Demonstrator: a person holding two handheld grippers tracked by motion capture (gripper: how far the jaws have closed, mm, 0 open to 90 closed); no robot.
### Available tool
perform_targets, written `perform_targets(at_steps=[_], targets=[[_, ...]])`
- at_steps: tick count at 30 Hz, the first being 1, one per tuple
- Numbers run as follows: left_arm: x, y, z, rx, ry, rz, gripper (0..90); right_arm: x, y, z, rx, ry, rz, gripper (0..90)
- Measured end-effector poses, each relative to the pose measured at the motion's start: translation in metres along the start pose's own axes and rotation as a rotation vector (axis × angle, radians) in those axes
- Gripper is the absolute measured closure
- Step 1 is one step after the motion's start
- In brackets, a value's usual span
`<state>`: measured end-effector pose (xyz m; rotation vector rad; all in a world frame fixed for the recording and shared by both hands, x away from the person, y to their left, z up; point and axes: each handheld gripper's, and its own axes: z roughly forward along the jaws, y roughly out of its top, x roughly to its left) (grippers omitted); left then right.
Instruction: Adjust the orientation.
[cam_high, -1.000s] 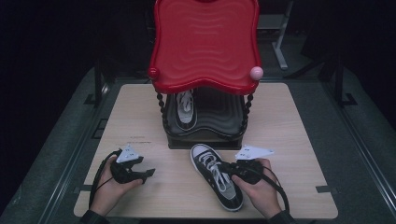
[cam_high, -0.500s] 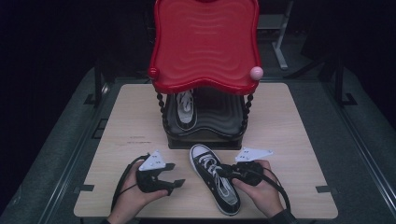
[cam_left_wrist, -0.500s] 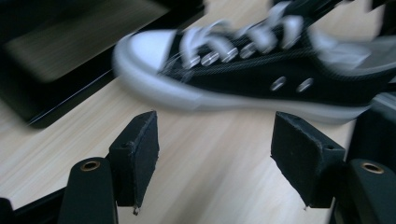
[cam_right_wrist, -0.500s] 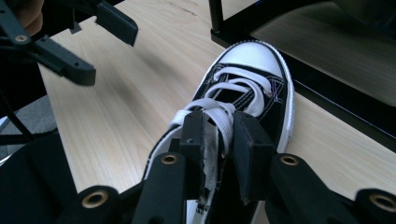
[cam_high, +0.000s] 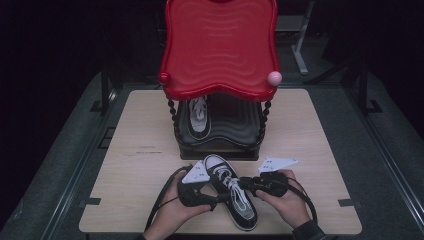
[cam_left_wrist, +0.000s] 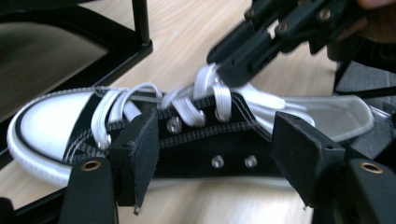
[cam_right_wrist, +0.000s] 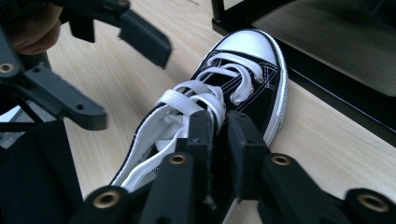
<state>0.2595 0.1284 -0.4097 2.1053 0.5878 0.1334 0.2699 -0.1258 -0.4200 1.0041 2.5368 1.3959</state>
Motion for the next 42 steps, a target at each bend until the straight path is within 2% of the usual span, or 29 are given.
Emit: perform_targets(at_steps=[1,6,9,12,14,18,20,21,25,26,27,29,36,42], targets=[[0.000,0.003,0.005,-0.008,-0.007,-0.007,32.6,0.000,0.000,0.000,0.002,0.004,-0.003,81.7],[-0.002,0.007,0.018,-0.022,0.009,-0.018,33.3,0.000,0.000,0.000,0.005,0.011,-0.004,85.2],[-0.001,0.006,0.024,-0.009,0.023,-0.021,33.5,0.000,0.001,0.000,0.007,0.009,-0.007,85.7],[0.001,0.003,0.022,-0.011,0.015,-0.034,34.6,0.001,0.001,0.000,0.010,0.006,-0.011,86.0],[0.002,0.000,0.019,-0.002,0.009,-0.027,37.6,0.001,0.001,0.000,0.010,0.006,-0.012,86.1],[0.004,-0.009,0.017,0.001,-0.036,-0.055,50.1,0.001,0.001,0.000,0.014,0.011,-0.015,86.2],[0.004,-0.010,0.018,0.004,-0.044,-0.063,56.1,0.001,0.001,0.000,0.016,0.012,-0.017,86.2],[0.005,-0.010,0.019,0.018,-0.073,-0.087,61.2,0.001,0.001,0.001,0.019,0.014,-0.018,86.1],[0.008,-0.010,0.021,0.042,-0.089,-0.128,76.5,0.001,0.001,0.005,0.025,0.025,-0.024,85.7],[0.008,-0.010,0.021,0.042,-0.089,-0.128,79.6,0.001,0.001,0.005,0.025,0.025,-0.024,85.7],[0.011,-0.010,0.021,0.041,-0.107,-0.162,82.4,0.002,0.002,0.006,0.031,0.028,-0.024,86.5],[0.010,-0.010,0.019,0.041,-0.108,-0.172,84.9,0.003,0.003,0.005,0.033,0.026,-0.032,86.8],[0.009,-0.006,0.006,0.043,-0.103,-0.131,86.1,0.011,0.002,0.000,0.023,0.056,-0.041,86.9],[0.001,0.003,-0.007,0.018,-0.130,-0.079,86.2,0.022,0.003,-0.013,-0.017,0.068,-0.050,87.0]])
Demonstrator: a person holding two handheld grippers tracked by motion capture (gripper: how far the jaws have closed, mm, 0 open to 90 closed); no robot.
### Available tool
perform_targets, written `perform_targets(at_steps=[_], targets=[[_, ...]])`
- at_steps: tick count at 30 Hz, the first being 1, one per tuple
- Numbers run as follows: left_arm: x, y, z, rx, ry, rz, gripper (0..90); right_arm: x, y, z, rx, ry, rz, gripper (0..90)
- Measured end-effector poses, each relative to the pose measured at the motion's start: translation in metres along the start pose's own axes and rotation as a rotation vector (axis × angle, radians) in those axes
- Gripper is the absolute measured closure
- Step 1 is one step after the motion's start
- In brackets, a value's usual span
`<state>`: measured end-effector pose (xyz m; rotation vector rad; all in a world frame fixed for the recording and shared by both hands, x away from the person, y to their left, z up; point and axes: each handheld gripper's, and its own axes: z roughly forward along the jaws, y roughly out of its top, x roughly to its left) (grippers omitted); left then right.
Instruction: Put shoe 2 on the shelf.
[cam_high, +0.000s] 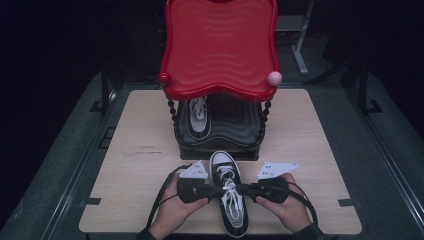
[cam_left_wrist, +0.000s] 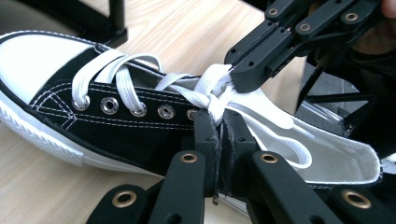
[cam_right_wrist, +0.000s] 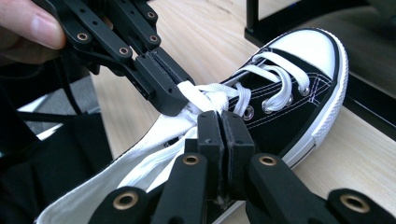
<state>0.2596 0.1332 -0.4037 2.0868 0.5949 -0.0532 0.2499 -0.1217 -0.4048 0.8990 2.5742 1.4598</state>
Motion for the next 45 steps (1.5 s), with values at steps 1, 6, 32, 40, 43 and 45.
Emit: perform_targets(at_steps=[1,6,32,40,43,45], targets=[[-0.002,0.001,-0.002,-0.001,-0.004,0.007,86.2,0.002,0.000,-0.003,-0.008,0.005,0.001,87.0],[-0.010,0.007,-0.009,-0.016,-0.016,0.039,86.2,0.011,0.001,-0.014,-0.039,0.006,-0.009,87.0],[0.014,0.083,-0.037,-0.149,0.133,0.174,86.8,-0.005,0.062,-0.036,-0.243,-0.128,-0.076,87.2],[0.041,0.104,-0.029,-0.219,0.262,0.186,86.9,-0.031,0.087,-0.023,-0.296,-0.217,-0.059,87.2],[0.048,0.109,-0.022,-0.225,0.328,0.210,86.9,-0.041,0.093,-0.016,-0.307,-0.251,-0.049,87.2],[0.053,0.112,-0.018,-0.239,0.357,0.208,86.9,-0.046,0.096,-0.012,-0.315,-0.273,-0.044,87.2]])
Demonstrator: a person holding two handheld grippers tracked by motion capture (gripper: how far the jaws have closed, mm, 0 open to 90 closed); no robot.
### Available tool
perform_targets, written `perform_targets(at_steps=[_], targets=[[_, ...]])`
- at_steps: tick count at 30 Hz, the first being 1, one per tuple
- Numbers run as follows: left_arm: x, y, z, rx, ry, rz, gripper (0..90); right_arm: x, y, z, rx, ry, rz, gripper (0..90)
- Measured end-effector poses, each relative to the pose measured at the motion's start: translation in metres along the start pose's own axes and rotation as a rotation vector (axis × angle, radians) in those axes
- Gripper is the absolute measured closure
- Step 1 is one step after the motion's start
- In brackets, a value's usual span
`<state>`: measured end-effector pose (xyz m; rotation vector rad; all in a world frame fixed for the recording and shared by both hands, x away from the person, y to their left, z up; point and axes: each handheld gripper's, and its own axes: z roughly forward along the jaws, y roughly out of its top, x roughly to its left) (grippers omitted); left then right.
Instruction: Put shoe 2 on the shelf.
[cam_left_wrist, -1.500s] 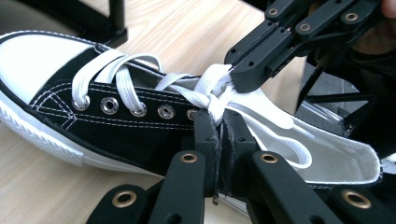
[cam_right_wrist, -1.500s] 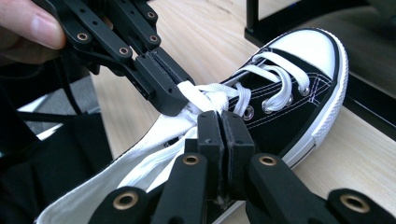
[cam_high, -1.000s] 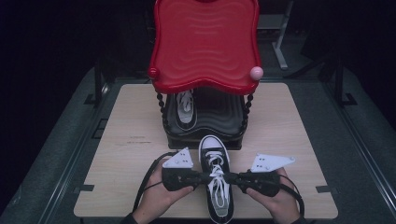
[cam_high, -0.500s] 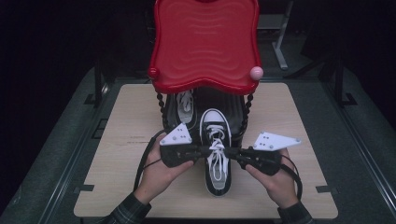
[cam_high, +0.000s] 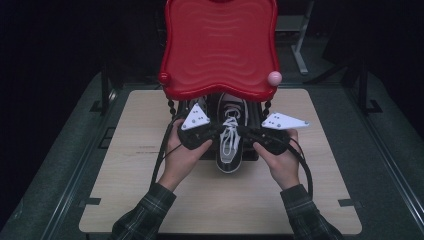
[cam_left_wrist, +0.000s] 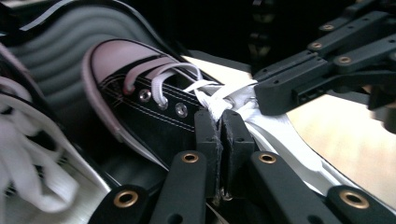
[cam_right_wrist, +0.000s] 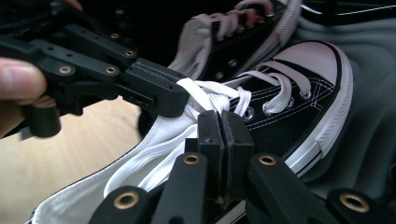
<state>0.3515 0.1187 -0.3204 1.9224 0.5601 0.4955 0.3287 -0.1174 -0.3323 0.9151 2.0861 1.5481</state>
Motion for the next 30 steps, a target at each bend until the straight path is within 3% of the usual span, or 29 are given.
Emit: perform_targets(at_steps=[4,8,13,16,19,20,23,25,27,30], targets=[[0.006,-0.001,0.010,-0.018,0.036,-0.024,87.1,-0.007,0.001,0.011,-0.012,-0.029,0.011,87.2],[0.008,-0.002,0.014,-0.022,0.029,-0.049,87.0,-0.012,0.001,0.016,-0.016,-0.042,0.012,87.2],[0.006,-0.002,0.017,-0.010,0.028,-0.038,86.2,-0.013,0.000,0.014,-0.011,-0.040,0.014,87.0],[0.007,-0.002,0.014,-0.012,0.028,-0.034,81.0,-0.014,0.000,0.015,-0.014,-0.018,0.048,81.9],[0.009,-0.002,0.007,-0.012,0.002,-0.062,66.7,-0.013,0.000,0.014,-0.011,-0.014,0.049,79.8],[0.009,-0.003,0.002,-0.005,-0.003,-0.053,63.5,-0.013,0.000,0.013,-0.010,-0.017,0.048,79.6],[0.006,-0.007,-0.014,-0.006,-0.020,-0.036,56.2,-0.012,0.001,0.013,-0.010,-0.024,0.047,77.7],[0.003,-0.012,-0.024,-0.010,-0.044,-0.052,51.4,-0.012,0.001,0.013,-0.006,-0.026,0.044,75.8],[0.000,-0.017,-0.033,0.009,-0.053,-0.044,47.2,-0.011,0.001,0.013,-0.005,-0.023,0.047,71.3],[-0.006,-0.024,-0.042,0.024,-0.069,-0.021,43.8,-0.010,0.001,0.012,0.008,-0.020,0.050,71.6]])
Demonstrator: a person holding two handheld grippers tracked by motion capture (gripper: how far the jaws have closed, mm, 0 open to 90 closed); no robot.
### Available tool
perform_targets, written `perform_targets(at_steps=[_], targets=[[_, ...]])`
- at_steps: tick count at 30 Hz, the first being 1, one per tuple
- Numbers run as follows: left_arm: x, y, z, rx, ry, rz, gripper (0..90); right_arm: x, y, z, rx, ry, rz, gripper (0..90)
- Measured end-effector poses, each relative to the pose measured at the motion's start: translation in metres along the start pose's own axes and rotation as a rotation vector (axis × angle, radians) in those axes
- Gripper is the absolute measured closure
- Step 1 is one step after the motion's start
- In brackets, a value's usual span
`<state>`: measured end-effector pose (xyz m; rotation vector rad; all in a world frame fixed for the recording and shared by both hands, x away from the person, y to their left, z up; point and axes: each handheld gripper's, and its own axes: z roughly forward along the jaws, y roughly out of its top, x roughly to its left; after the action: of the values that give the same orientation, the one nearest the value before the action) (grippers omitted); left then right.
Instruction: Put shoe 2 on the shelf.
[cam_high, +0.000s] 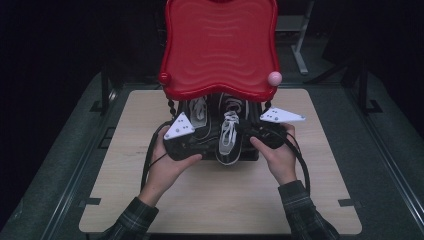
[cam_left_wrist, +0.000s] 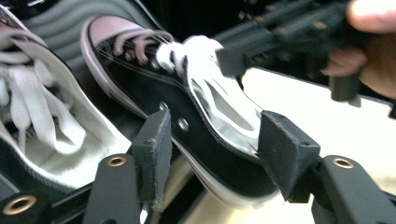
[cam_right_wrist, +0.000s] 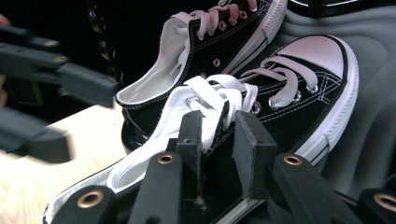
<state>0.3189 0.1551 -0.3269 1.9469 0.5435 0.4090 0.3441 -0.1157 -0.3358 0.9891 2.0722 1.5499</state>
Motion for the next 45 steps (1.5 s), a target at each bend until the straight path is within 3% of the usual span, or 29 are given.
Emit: perform_targets(at_steps=[5,8,11,15,19,25,29,33,37,38,40,45], targets=[[-0.010,-0.016,-0.003,0.035,-0.030,0.031,39.3,0.000,0.001,-0.006,-0.014,-0.007,0.002,67.2],[-0.015,-0.035,0.005,0.070,-0.043,0.045,38.9,0.001,0.000,-0.018,-0.024,-0.011,0.005,61.3],[-0.016,-0.042,0.011,0.082,-0.050,0.041,38.1,0.002,-0.002,-0.025,-0.018,-0.010,0.007,59.4],[-0.017,-0.051,0.020,0.098,-0.059,0.049,37.8,0.006,-0.017,-0.043,0.017,-0.014,-0.014,56.7],[-0.016,-0.054,0.024,0.108,-0.063,0.056,37.3,0.009,-0.035,-0.049,0.067,-0.005,-0.041,53.4],[-0.015,-0.058,0.033,0.119,-0.067,0.061,37.4,0.016,-0.069,-0.035,0.177,0.027,-0.063,47.6],[-0.013,-0.060,0.038,0.124,-0.066,0.060,37.5,0.027,-0.076,-0.019,0.223,0.056,-0.097,45.3],[-0.012,-0.060,0.041,0.118,-0.066,0.070,41.6,0.035,-0.077,-0.007,0.237,0.064,-0.114,44.6],[-0.014,-0.058,0.042,0.133,-0.065,0.082,44.4,0.036,-0.075,-0.006,0.251,0.025,-0.113,52.3],[-0.012,-0.052,0.042,0.157,-0.073,0.092,44.6,0.035,-0.075,-0.007,0.244,0.016,-0.103,54.0],[-0.012,-0.046,0.041,0.177,-0.072,0.100,45.1,0.036,-0.074,-0.007,0.241,0.010,-0.105,54.1],[-0.009,-0.037,0.044,0.177,-0.047,0.118,46.0,0.035,-0.071,-0.005,0.225,-0.020,-0.097,54.6]])
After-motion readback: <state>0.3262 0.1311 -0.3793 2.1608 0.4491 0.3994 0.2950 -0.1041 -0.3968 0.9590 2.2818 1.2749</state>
